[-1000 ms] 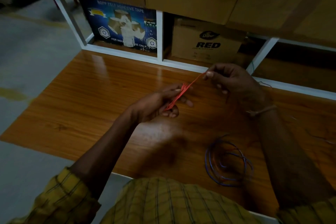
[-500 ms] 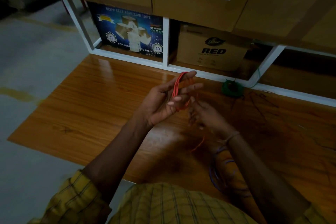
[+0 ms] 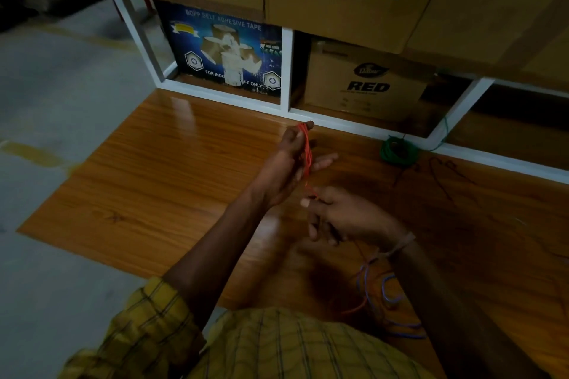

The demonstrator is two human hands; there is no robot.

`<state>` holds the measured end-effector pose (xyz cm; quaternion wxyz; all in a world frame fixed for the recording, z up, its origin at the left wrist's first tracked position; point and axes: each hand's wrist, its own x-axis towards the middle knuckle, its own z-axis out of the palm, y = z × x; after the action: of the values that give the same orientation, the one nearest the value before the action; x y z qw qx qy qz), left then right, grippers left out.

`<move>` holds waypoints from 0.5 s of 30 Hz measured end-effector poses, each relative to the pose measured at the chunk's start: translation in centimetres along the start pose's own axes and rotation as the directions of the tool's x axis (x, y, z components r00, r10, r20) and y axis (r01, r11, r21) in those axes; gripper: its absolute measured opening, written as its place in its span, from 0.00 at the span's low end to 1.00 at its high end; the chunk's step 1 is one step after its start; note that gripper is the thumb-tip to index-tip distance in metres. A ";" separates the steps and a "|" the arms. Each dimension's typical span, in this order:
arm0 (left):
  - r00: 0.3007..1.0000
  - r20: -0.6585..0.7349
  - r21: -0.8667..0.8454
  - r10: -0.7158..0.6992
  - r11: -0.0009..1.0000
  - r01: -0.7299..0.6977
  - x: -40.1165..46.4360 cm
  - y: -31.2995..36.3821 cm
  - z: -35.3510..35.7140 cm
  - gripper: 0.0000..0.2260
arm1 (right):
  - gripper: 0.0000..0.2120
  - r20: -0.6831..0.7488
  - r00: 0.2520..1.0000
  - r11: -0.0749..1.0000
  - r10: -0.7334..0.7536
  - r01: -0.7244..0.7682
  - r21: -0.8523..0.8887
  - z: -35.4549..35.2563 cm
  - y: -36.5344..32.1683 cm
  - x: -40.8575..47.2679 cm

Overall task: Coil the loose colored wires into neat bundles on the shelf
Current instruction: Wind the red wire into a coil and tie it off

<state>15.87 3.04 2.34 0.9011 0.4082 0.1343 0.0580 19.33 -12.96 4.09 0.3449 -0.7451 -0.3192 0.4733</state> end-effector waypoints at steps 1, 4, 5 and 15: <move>1.000 -0.023 0.097 0.021 0.995 -0.018 0.1 0.0 -0.2 0.18 | 0.10 0.021 1.000 1.000 -0.006 0.006 -0.024 -0.4 -0.1 -0.5; 0.997 -0.061 0.313 0.056 0.949 -0.035 0.2 0.3 -0.7 0.18 | 0.13 0.073 0.996 0.997 -0.053 0.057 -0.047 -1.9 -0.5 -2.3; 0.997 -0.063 0.365 0.053 0.931 -0.026 0.1 0.4 -0.8 0.18 | 0.12 0.089 0.993 0.994 -0.083 0.088 -0.063 -2.5 -0.8 -2.9; 0.981 0.111 0.740 -0.160 0.672 0.026 -2.6 0.8 0.9 0.18 | 0.11 -0.069 0.985 0.986 -0.161 0.158 -0.051 -9.5 -2.1 -5.0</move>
<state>13.60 2.38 4.01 0.6704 0.7318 0.0912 -0.0815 26.08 -17.82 11.18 0.3762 -0.7414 -0.3757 0.4095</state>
